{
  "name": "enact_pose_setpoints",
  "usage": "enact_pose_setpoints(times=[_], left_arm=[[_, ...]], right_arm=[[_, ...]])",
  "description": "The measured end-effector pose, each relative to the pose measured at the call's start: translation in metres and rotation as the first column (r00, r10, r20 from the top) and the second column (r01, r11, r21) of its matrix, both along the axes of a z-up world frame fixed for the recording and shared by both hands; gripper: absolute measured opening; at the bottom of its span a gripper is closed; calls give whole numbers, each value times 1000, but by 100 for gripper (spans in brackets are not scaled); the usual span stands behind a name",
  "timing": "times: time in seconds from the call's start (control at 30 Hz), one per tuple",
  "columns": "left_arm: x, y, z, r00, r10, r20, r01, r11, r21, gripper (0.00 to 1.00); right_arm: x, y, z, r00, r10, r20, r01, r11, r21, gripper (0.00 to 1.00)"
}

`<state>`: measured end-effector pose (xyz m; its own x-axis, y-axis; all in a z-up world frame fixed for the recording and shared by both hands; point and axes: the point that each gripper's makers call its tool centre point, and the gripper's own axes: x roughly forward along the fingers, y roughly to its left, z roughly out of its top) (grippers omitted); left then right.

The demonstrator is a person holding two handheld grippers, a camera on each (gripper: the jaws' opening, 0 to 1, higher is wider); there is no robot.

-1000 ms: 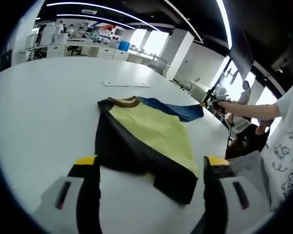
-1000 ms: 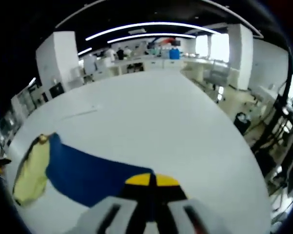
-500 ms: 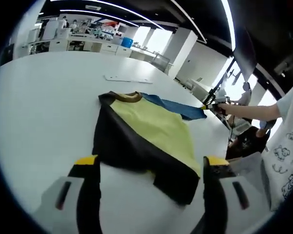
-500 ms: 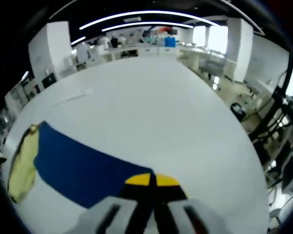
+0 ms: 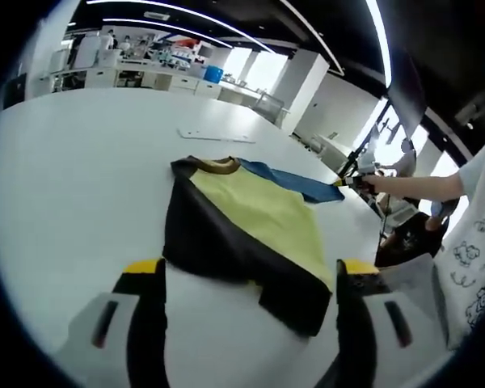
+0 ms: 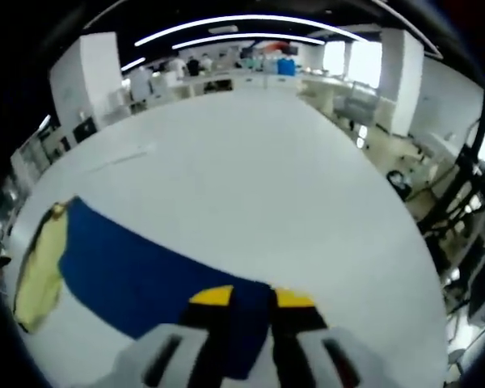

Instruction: Fold the garment on the visible template until the final outline fits inside the template.

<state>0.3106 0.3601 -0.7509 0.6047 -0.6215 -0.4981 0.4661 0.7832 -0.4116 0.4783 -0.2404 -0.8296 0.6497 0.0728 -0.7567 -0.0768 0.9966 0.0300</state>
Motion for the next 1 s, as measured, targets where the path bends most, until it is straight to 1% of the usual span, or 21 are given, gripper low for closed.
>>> enact_pose_setpoints(times=[0.03, 0.07, 0.13, 0.17, 0.23, 0.27, 0.3, 0.33, 0.37, 0.4, 0.47, 0.5, 0.57, 0.7, 0.73, 0.77, 0.83, 0.87, 0.93, 0.97, 1.0], left_arm=[[-1, 0, 1, 1000, -1, 4, 1, 1000, 0, 84], [-2, -1, 2, 1000, 1, 9, -1, 1000, -2, 84], [-2, 0, 4, 1000, 3, 16, -3, 1000, -7, 84], [-2, 1, 4, 1000, 5, 19, -5, 1000, -7, 84], [-3, 2, 6, 1000, 7, 28, -7, 1000, -10, 84], [-4, 4, 7, 999, 6, 33, -6, 1000, -12, 84], [-4, 5, 8, 999, 6, 37, -5, 1000, -11, 84], [-5, 3, 10, 999, 6, 42, -5, 1000, -11, 84], [-7, 1, 12, 999, 7, 47, -6, 1000, -13, 84], [-12, 0, 18, 998, 13, 65, -12, 1000, -17, 84], [-14, 0, 20, 997, 12, 75, -10, 1000, -18, 84], [-15, 1, 22, 997, 11, 80, -10, 1000, -20, 84], [-18, 2, 24, 996, 8, 90, -6, 1000, -22, 84], [-21, 8, 29, 994, 8, 107, -5, 1000, -23, 84], [-23, 5, 32, 993, 5, 118, -2, 1000, -21, 84], [-24, 6, 34, 992, 3, 123, -1, 1000, -21, 84], [-26, 7, 38, 991, 0, 135, 2, 1000, -11, 84], [-28, 5, 40, 990, -1, 139, 2, 1000, -9, 84], [-30, 5, 41, 989, -5, 146, 6, 1000, -7, 84], [-31, 6, 40, 989, -8, 149, 8, 1000, -1, 84], [-32, 6, 39, 989, -14, 150, 12, 1000, 9, 84]], right_arm=[[0, 7, 6, 999, 38, 25, -38, 999, -10, 30], [-1, 12, 9, 998, 48, 31, -47, 999, -3, 34], [4, 18, 18, 993, 86, 79, -87, 996, 3, 42], [3, 26, 25, 989, 104, 109, -107, 994, 17, 46], [3, 32, 29, 985, 121, 119, -126, 991, 35, 58], [5, 36, 34, 979, 142, 145, -150, 988, 43, 62], [1, 44, 40, 972, 163, 168, -174, 983, 53, 68], [-3, 54, 47, 966, 179, 184, -196, 978, 78, 73], [-5, 58, 50, 963, 189, 192, -209, 974, 91, 90], [-19, 89, 68, 930, 277, 241, -311, 943, 119, 93], [-30, 108, 79, 909, 321, 264, -362, 924, 123, 98], [-35, 114, 83, 905, 330, 269, -372, 920, 121, 99], [-38, 117, 90, 896, 347, 278, -388, 915, 112, 99], [-50, 135, 109, 868, 386, 312, -440, 890, 123, 99], [-52, 139, 112, 861, 397, 318, -454, 882, 127, 99], [-54, 143, 117, 849, 413, 330, -472, 873, 121, 99], [-60, 151, 123, 833, 437, 339, -498, 859, 115, 99], [-66, 160, 127, 823, 451, 344, -515, 849, 119, 99], [-74, 169, 129, 808, 480, 342, -542, 833, 109, 99], [-78, 175, 130, 792, 506, 342, -564, 820, 94, 99], [-83, 179, 130, 784, 520, 338, -577, 812, 89, 99]])
